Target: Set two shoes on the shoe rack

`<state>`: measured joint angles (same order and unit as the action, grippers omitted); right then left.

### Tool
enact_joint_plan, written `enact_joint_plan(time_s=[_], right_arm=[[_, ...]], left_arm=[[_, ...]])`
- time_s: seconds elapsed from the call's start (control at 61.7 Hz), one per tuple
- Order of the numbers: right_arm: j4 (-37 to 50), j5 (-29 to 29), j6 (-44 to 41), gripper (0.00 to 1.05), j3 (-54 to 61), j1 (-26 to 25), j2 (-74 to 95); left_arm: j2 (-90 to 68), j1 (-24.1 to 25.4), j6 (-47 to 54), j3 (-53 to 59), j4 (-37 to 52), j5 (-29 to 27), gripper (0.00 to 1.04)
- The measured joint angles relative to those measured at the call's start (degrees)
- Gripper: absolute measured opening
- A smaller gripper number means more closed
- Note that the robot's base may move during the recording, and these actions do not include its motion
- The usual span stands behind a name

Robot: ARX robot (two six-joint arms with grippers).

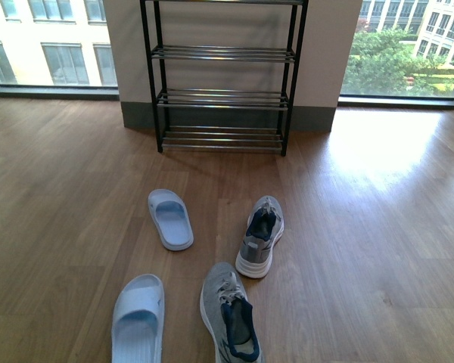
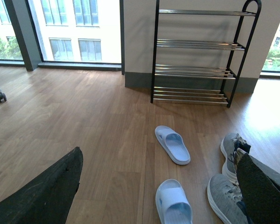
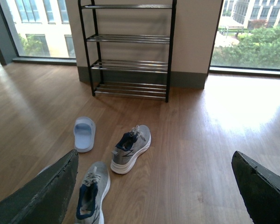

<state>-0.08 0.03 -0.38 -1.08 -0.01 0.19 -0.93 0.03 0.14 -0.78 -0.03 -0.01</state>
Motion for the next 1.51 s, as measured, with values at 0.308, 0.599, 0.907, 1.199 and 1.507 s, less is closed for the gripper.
enact_joint_plan(time_s=[0.308,0.599,0.907,1.199,1.507], right_arm=[[0.0,-0.1,0.0,0.95,0.0,0.0,0.0],[0.0,0.1,0.0,0.95,0.0,0.0,0.0],[0.0,0.0,0.0,0.95,0.0,0.0,0.0],[0.0,0.0,0.0,0.95,0.0,0.0,0.0],[0.0,0.0,0.0,0.95,0.0,0.0,0.0]], left_arm=[[0.0,0.0,0.0,0.0,0.0,0.0,0.95],[0.0,0.0,0.0,0.0,0.0,0.0,0.95],[-11.4,-3.1,-12.8,-6.3,-11.8,8.0,0.95],[-60.6,-14.6,-29.4,-17.2,13.3,8.3,0.95],[-96.9,-19.3,-30.4,-28.7,13.9,1.0,0.95]])
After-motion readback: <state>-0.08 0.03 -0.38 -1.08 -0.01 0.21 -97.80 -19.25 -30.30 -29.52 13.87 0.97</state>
